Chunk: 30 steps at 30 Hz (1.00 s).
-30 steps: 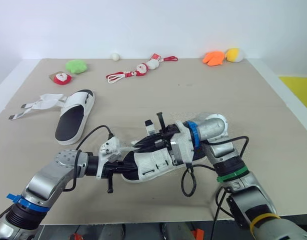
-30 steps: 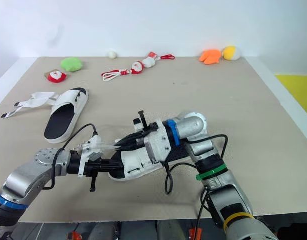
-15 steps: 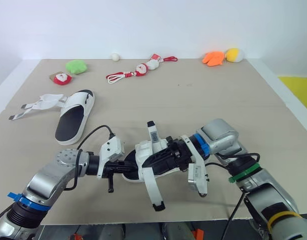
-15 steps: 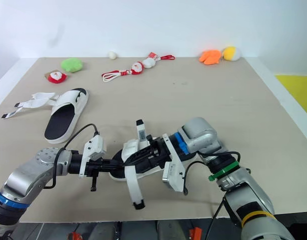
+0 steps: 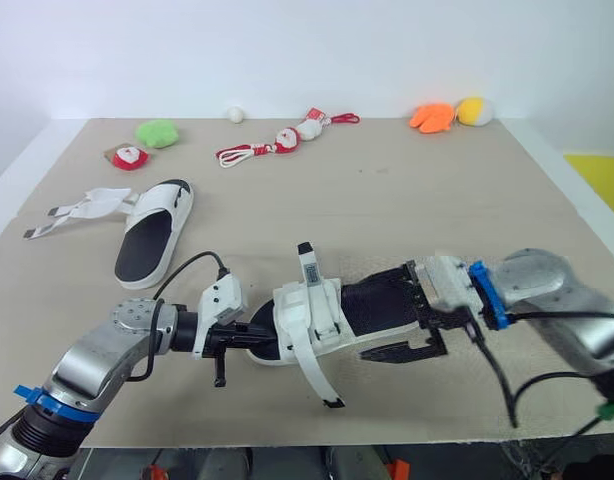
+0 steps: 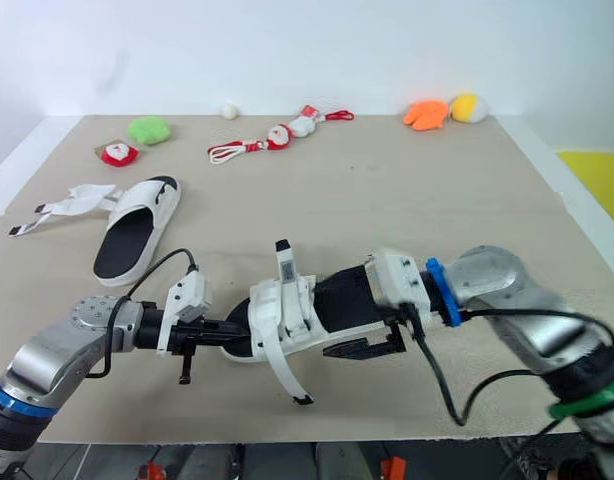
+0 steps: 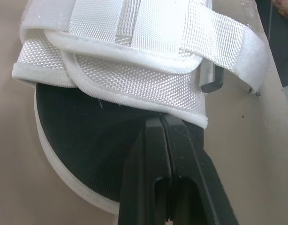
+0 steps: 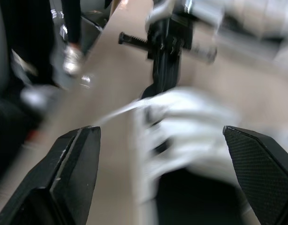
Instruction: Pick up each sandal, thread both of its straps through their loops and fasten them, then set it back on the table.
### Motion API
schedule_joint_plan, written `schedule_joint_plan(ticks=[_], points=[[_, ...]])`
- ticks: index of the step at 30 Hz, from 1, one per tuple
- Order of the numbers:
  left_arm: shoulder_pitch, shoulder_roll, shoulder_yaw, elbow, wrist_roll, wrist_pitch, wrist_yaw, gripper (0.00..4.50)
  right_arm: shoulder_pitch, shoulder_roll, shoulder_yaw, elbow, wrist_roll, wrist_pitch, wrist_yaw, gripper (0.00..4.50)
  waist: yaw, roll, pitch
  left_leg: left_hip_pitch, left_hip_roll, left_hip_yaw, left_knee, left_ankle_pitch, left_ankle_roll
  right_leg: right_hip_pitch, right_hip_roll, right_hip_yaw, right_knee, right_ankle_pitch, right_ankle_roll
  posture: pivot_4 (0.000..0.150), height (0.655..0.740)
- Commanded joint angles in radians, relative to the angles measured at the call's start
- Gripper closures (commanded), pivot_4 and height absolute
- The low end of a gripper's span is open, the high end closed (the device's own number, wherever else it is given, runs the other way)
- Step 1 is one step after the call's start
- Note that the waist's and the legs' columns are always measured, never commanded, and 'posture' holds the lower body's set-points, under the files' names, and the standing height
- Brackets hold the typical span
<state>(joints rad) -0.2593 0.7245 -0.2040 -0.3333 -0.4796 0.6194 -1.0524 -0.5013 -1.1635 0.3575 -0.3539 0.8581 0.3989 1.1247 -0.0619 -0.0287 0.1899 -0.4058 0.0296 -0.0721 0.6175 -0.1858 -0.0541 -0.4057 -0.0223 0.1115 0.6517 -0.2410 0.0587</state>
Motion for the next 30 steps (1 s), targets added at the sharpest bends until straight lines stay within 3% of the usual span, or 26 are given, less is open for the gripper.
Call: schedule_joint_plan(ticks=[1, 6, 14, 18, 25, 30], points=[[0.009, 0.003, -0.028, -0.002, 0.012, 0.027, -0.002, 4.5, -0.047, -0.004, -0.026, -0.098, 0.214, 0.4, -0.135, 0.03, 0.0, 0.0, 0.0, 0.0, 0.0, 0.0, 0.001, 0.0, 0.0, 0.0, 0.0, 0.0, 0.0, 0.0, 0.0, 0.15, 0.74], [0.015, 0.001, -0.026, -0.006, 0.01, 0.033, 0.003, 4.5, -0.068, 0.082, -0.042, -0.098, 0.341, 0.72, -0.322, 0.03, 0.001, -0.002, -0.001, -0.001, 0.0, 0.001, 0.002, 0.0, 0.0, -0.001, -0.001, 0.0, -0.001, 0.001, 0.0, 0.15, 0.74], [0.028, -0.008, -0.026, 0.013, 0.017, 0.031, 0.012, 4.5, -0.09, 0.317, -0.089, -0.028, 0.486, 0.978, -0.608, 0.03, 0.003, -0.003, -0.002, -0.003, -0.001, 0.001, 0.001, 0.0, 0.0, -0.002, 0.0, 0.0, -0.002, 0.001, 0.002, 0.15, 0.74], [0.031, -0.007, -0.023, 0.01, 0.016, 0.033, 0.015, 4.5, -0.092, 0.379, -0.111, -0.032, 0.515, 1.034, -0.681, 1.15, 0.003, -0.004, -0.002, -0.003, 0.0, 0.001, 0.001, 0.0, 0.0, -0.001, 0.0, 0.0, -0.002, 0.001, 0.002, 0.15, 0.74], [0.038, -0.007, -0.02, 0.009, 0.014, 0.03, 0.023, 4.5, -0.126, 0.411, -0.158, -0.06, 0.566, 1.076, -0.692, 4.42, 0.003, -0.003, -0.002, -0.003, 0.0, 0.001, 0.001, 0.0, 0.0, -0.001, 0.001, 0.0, -0.002, 0.002, 0.003, 0.15, 0.74], [0.034, -0.013, -0.022, 0.017, 0.015, 0.026, 0.026, 4.5, -0.205, 0.436, -0.198, -0.012, 0.615, 1.068, -0.674, 4.42, 0.002, -0.003, -0.002, -0.002, 0.001, 0.001, 0.001, 0.0, 0.0, -0.002, 0.001, 0.0, -0.002, 0.002, 0.003, 0.15, 0.74]])
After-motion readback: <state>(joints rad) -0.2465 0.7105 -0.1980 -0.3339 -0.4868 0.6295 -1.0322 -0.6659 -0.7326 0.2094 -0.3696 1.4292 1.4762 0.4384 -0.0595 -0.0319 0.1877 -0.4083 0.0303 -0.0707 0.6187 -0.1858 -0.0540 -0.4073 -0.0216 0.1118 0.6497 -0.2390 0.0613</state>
